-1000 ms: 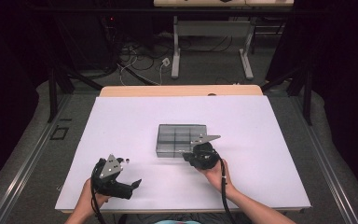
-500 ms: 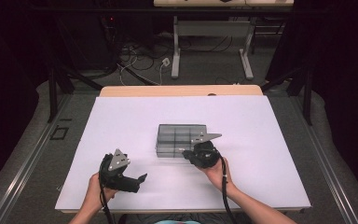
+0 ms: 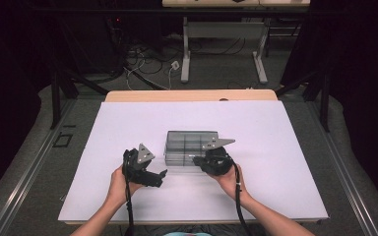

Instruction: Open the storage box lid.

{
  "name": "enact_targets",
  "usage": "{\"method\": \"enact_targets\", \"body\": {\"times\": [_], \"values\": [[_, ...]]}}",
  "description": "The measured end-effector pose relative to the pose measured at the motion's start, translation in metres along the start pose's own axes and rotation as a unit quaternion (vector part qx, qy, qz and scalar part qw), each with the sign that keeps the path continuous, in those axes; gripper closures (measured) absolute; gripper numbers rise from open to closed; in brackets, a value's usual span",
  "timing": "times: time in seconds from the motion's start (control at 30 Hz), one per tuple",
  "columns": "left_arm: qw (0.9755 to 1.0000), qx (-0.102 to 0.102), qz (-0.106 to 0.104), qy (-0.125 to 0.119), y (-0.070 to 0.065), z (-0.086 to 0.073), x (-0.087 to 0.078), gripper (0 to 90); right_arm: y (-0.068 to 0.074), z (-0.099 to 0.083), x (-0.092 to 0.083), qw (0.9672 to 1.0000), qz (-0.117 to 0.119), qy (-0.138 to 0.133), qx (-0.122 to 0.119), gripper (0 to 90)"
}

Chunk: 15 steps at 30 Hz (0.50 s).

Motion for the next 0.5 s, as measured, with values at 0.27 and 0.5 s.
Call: {"method": "enact_targets", "body": {"times": [0.27, 0.5], "values": [[0.9995, 0.026, 0.017, 0.009, -0.003, 0.017, 0.011, 19.5, 0.0, 0.0, 0.0, 1.0, 0.005, -0.003, 0.007, 86.5], [0.9994, 0.033, 0.008, 0.007, -0.005, 0.026, 0.02, 38.1, 0.0, 0.003, -0.003, 0.9999, 0.007, -0.009, 0.011, 86.4]]}}
Point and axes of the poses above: each handheld gripper's, and its own axes: x roughly forward along the jaws, z roughly out of its top, y roughly to its left, the point moved 7 cm from there along x, roughly forward along the jaws, and after that the axes turned 11 degrees about z, right-handed, at the moved point
